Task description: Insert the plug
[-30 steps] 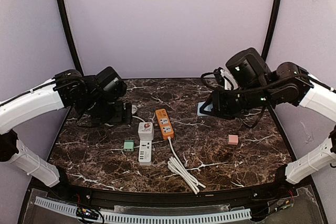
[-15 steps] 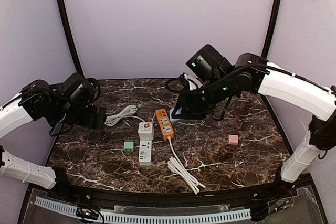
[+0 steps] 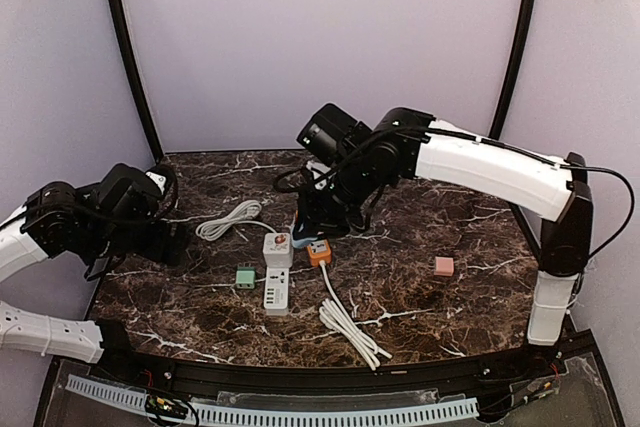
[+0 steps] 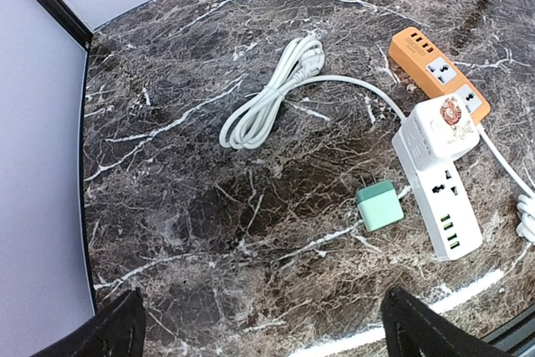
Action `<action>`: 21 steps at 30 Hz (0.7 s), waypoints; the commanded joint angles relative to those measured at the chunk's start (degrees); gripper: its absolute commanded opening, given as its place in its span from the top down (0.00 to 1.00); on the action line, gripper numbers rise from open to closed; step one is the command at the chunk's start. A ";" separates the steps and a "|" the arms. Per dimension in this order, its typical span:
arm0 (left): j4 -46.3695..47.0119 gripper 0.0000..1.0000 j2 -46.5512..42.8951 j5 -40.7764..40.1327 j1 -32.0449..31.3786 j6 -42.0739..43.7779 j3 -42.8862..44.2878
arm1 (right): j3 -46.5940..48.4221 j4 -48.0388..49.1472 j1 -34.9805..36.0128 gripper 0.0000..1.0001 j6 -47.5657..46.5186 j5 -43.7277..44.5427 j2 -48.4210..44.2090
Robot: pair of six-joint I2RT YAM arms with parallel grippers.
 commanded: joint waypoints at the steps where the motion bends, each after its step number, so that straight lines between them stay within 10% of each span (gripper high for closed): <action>1: 4.00 0.01 -2.13 -1.23 0.30 2.22 -3.18 | 4.11 -1.79 1.55 1.00 1.33 -1.41 3.58; 21: 16.74 0.01 -15.28 2.95 0.31 8.26 -14.60 | 9.98 -2.51 3.17 1.00 4.51 -0.97 16.05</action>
